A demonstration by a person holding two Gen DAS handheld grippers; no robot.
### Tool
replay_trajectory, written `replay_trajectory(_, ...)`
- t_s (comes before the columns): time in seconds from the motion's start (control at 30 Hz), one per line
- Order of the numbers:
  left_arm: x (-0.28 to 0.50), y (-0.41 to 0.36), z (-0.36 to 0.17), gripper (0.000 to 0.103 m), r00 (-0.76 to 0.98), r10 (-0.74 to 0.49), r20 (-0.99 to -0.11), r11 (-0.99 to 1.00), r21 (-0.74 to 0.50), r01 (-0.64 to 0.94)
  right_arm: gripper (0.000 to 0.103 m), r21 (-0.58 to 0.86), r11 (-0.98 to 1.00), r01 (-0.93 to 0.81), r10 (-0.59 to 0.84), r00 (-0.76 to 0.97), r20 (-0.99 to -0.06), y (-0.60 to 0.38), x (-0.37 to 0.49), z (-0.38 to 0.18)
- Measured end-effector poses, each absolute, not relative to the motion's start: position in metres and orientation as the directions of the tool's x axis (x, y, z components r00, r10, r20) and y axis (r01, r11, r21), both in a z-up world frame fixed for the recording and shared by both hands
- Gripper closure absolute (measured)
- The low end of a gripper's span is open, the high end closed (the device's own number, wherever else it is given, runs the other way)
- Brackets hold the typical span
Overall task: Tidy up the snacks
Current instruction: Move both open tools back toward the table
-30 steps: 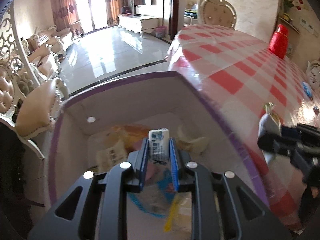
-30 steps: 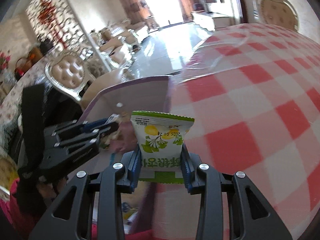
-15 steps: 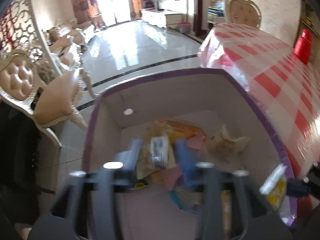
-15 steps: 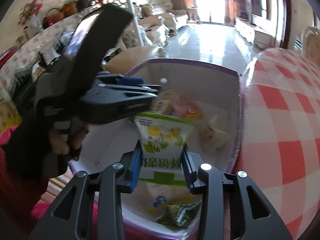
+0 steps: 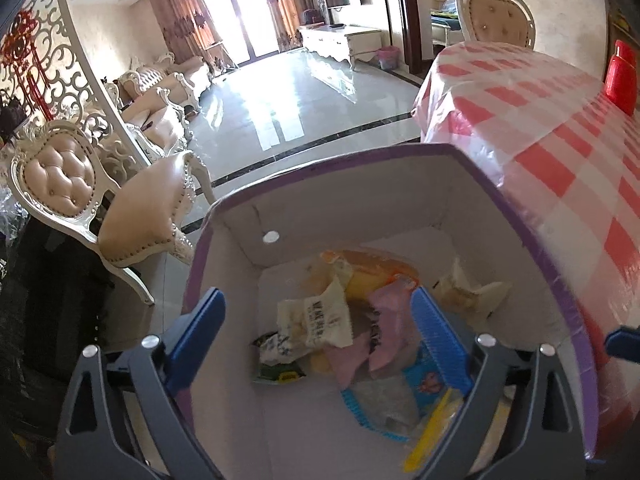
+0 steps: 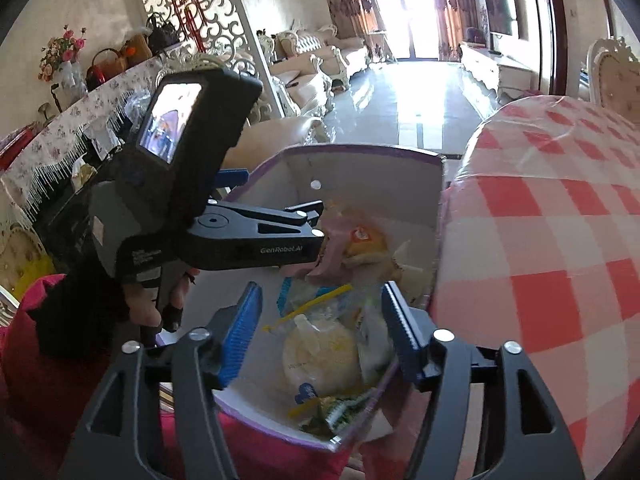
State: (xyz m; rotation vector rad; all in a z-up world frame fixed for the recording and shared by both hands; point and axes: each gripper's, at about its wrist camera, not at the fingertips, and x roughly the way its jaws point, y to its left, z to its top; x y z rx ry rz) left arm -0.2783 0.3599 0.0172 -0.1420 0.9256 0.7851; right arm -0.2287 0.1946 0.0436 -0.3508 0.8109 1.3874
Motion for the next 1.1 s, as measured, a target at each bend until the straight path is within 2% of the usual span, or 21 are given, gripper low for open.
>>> replay_trajectory(0.17,-0.243,0.333,0.032,0.007,0.419,0.513,-0.749,0.771,0.187,-0.609,0.034,0.201,0.225,-0.953,0.76,0.043,-0.649,0.158,-0.205,0.061)
replay_trajectory(0.2,-0.232,0.323,0.037,0.007,0.452,0.491,-0.744,0.792,0.166,-0.587,0.03,0.188,0.248,-0.95,0.766,0.073,-0.639,0.147,-0.196,0.066)
replay_trajectory(0.3,-0.194,0.289,0.051,0.004,0.549,0.407,-0.73,0.857,0.098,-0.505,0.023,0.176,0.357,-0.917,0.768,0.181,-0.614,0.105,-0.163,0.075)
replay_trajectory(0.4,-0.147,0.246,0.055,0.004,0.617,0.286,-0.733,0.92,0.029,-0.392,0.021,0.186,0.496,-0.848,0.734,0.295,-0.612,0.053,-0.122,0.073)
replay_trajectory(0.5,-0.097,0.197,0.053,0.004,0.658,0.11,-0.745,0.962,-0.087,-0.258,0.021,0.216,0.657,-0.723,0.657,0.408,-0.633,-0.008,-0.075,0.065)
replay_trajectory(0.6,-0.049,0.145,0.049,0.004,0.67,-0.062,-0.74,0.972,-0.198,-0.129,0.02,0.302,0.813,-0.497,0.557,0.516,-0.651,-0.09,-0.023,0.053)
replay_trajectory(0.7,0.003,0.092,0.046,0.004,0.686,-0.161,-0.71,0.967,-0.253,-0.036,0.02,0.346,0.892,-0.292,0.452,0.594,-0.665,-0.158,0.011,0.046)
replay_trajectory(0.8,0.053,0.051,0.035,0.004,0.682,-0.218,-0.698,0.947,-0.32,-0.024,0.02,0.325,0.928,-0.18,0.36,0.648,-0.671,-0.2,0.029,0.045)
replay_trajectory(0.9,0.087,0.03,0.028,0.004,0.698,-0.209,-0.685,0.93,-0.359,-0.074,0.02,0.256,0.96,-0.11,0.262,0.665,-0.699,-0.228,0.045,0.04)
replay_trajectory(1.03,0.098,0.026,0.023,0.004,0.753,-0.234,-0.615,0.89,-0.447,-0.088,0.021,0.195,0.976,-0.095,0.209,0.646,-0.734,-0.234,0.068,0.028)
replay_trajectory(1.1,0.095,0.035,0.027,0.004,0.768,-0.253,-0.589,0.89,-0.452,-0.054,0.025,0.145,0.982,-0.118,0.187,0.636,-0.748,-0.219,0.078,0.027)
